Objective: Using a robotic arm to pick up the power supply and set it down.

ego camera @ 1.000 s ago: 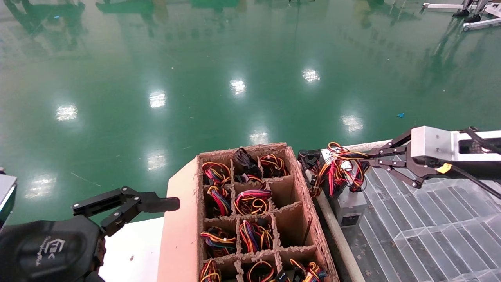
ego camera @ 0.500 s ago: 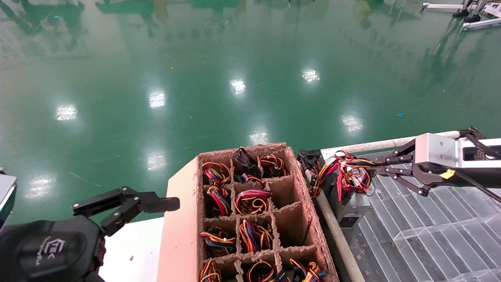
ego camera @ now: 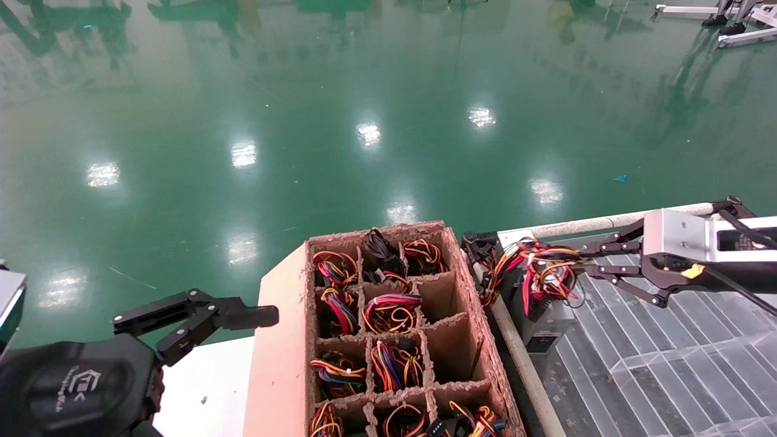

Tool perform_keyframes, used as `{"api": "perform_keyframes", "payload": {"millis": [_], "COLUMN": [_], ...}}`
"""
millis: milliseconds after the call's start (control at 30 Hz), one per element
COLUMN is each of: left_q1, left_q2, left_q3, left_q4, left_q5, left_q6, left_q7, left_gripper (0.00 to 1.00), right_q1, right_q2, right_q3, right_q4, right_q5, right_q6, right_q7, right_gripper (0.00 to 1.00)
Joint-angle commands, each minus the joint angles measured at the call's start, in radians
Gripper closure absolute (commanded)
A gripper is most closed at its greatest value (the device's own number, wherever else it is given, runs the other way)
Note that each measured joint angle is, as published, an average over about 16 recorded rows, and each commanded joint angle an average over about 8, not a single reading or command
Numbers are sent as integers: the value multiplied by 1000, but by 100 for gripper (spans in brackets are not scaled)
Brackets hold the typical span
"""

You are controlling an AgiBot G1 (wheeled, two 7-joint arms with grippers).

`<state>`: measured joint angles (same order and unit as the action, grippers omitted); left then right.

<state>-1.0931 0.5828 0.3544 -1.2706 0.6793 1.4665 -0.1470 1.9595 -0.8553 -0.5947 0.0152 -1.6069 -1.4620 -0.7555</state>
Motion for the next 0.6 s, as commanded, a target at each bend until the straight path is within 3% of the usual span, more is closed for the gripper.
{"api": "perform_keyframes", "payload": {"millis": [33, 600], "left_q1": [0, 0], "left_q2": [0, 0], "left_q3": [0, 0], "left_q4": [0, 0], "left_q5": [0, 0], "left_q6": [0, 0], "left_q7": [0, 0], "left_gripper": [0, 0], "right_q1": [0, 4], "right_q2": [0, 1], "right_q3": [0, 10], "right_q4": [0, -4], "right_q5": [0, 14], "right_q6": [0, -22], "right_q7": [0, 10], "right_gripper": [0, 0]}}
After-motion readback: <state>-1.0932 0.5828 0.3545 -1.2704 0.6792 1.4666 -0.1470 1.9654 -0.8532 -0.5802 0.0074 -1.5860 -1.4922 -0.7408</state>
